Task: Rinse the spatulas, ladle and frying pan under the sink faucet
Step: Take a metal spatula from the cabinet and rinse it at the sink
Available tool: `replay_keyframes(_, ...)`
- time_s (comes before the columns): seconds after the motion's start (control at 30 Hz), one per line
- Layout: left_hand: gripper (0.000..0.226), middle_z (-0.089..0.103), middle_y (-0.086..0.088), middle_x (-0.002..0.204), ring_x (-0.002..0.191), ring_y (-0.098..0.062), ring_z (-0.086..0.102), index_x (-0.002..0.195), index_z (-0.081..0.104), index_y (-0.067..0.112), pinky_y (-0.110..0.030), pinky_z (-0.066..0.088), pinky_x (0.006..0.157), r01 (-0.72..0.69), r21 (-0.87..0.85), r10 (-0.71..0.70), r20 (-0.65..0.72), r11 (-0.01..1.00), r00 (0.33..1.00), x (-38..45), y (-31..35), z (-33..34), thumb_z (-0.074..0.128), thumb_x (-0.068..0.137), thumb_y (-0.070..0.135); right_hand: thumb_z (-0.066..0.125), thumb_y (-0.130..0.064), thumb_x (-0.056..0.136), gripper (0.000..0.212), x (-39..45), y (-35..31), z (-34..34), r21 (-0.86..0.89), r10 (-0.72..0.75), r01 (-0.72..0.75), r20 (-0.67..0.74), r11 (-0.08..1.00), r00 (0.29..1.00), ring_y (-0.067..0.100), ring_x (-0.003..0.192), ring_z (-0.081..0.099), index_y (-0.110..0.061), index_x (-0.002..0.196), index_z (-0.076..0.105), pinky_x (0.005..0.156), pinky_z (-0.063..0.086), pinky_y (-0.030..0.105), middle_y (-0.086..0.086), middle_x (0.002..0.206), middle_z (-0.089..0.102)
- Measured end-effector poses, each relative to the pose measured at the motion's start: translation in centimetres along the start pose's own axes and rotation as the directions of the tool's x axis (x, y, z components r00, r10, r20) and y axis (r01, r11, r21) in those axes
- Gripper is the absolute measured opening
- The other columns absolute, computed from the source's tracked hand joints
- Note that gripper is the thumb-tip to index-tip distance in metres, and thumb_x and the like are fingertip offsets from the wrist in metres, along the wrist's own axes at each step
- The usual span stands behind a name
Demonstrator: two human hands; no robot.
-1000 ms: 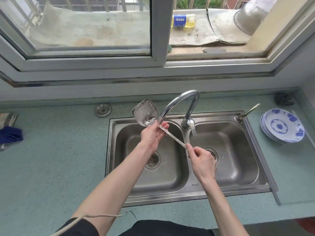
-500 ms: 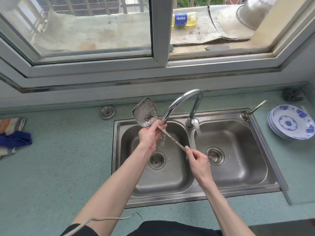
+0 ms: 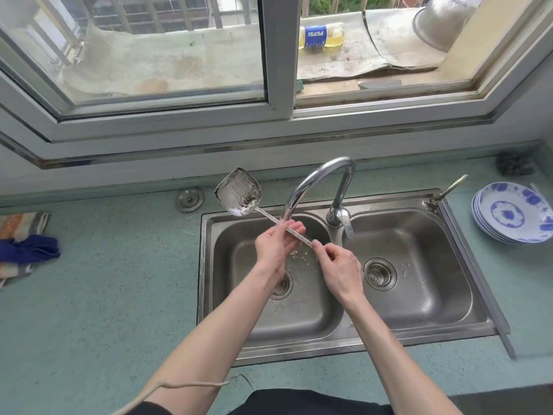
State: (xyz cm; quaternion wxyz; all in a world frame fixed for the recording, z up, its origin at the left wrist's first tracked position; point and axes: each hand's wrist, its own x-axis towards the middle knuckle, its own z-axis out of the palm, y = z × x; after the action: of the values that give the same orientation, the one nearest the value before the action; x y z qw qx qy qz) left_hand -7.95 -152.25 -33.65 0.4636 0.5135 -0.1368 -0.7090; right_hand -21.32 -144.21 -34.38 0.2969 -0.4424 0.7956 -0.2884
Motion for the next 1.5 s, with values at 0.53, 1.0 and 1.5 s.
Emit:
replay_keyframes(0.53, 0.011, 0.075, -0.025, 0.105, 0.096, -0.031, 0.073, 0.101, 0.067, -0.005, -0.032, 0.063, 0.079, -0.043, 0.034, 0.043, -0.003, 0.998, 0.999, -1.4, -2.1, 0.4, 0.065, 0.098, 0.006, 0.05, -0.064, 0.099, 0.05, 0.9, -2.3, 1.2, 0.014, -0.016, 0.015, 0.07, 1.0, 0.997, 0.024, 0.075, 0.06, -0.026, 0.069, 0.057, 0.074, 0.047, 0.039, -0.003, 0.062, 0.059)
replay_keyframes(1.0, 0.017, 0.076, -0.021, 0.105, 0.084, -0.023, 0.076, 0.101, 0.071, 0.003, -0.042, 0.058, 0.089, -0.064, 0.021, 0.065, -0.055, 0.998, 0.996, 0.1, 1.0, 0.1, 0.059, 0.103, 0.015, 0.049, -0.064, 0.099, 0.048, 0.7, -1.2, 0.4, -0.031, -0.035, 0.036, 0.004, 0.999, 0.999, 0.027, 0.072, 0.058, -0.029, 0.066, 0.053, 0.069, 0.044, 0.039, -0.002, 0.06, 0.057)
replay_keyframes(1.5, 0.011, 0.079, -0.008, 0.089, 0.077, -0.021, 0.075, 0.097, 0.071, 0.004, -0.031, 0.061, 0.073, -0.055, 0.032, 0.059, -0.127, 0.998, 0.99, 0.2, 2.4, 0.2, 0.064, 0.1, 0.012, 0.05, -0.062, 0.1, 0.045, 1.1, -2.4, 0.3, -0.044, -0.029, 0.031, 0.043, 0.999, 0.999, 0.022, 0.076, 0.061, -0.027, 0.075, 0.063, 0.072, 0.043, 0.036, -0.006, 0.062, 0.059)
